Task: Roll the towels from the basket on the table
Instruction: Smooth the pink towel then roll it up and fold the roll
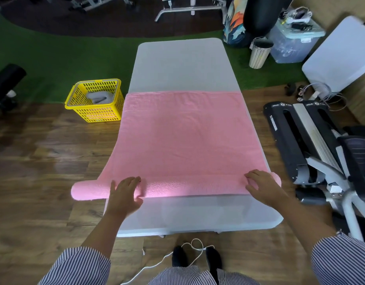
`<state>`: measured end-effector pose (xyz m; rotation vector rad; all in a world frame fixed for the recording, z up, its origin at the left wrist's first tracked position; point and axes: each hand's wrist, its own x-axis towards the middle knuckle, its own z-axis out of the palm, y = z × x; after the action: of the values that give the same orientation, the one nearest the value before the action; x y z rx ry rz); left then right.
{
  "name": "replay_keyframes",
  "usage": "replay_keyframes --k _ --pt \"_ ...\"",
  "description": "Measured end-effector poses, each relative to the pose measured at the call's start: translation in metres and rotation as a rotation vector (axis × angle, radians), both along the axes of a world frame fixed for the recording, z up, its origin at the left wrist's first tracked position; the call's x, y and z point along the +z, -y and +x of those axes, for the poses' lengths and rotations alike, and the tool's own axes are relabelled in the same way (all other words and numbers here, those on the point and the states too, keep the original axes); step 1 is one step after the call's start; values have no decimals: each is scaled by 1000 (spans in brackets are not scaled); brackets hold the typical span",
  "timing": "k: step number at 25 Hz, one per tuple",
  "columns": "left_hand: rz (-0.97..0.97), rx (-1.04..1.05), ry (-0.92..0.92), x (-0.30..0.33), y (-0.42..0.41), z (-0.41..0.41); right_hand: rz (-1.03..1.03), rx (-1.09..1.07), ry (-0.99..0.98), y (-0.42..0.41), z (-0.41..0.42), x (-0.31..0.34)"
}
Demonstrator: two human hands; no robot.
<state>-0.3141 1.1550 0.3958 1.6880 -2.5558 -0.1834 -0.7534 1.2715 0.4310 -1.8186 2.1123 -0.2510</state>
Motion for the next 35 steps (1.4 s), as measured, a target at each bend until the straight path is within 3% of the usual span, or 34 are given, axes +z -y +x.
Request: replay_keyframes --k 3,10,15,19,24,29,31,35 --pt "-17 -41 25 0 -2 0 131 100 -86 -5 -5 -7" --pt "-27 -56 -30 4 3 4 258 -5 -103 0 -3 0" --pt "-123 22 -53 9 4 10 -67 -30 -80 4 -8 -10" --pt "-102 -37 -5 11 2 11 -118 -87 -40 -2 -5 -26" --pt "-95 -36 10 18 0 9 119 30 -147 -7 -7 -20" --pt "-63 -30 18 22 7 11 302 -62 -168 4 -9 -4" --pt "-110 -46 10 25 13 10 261 -88 -144 9 -7 -1" --pt "-163 11 -19 22 12 9 -47 -92 -80 15 -6 -11"
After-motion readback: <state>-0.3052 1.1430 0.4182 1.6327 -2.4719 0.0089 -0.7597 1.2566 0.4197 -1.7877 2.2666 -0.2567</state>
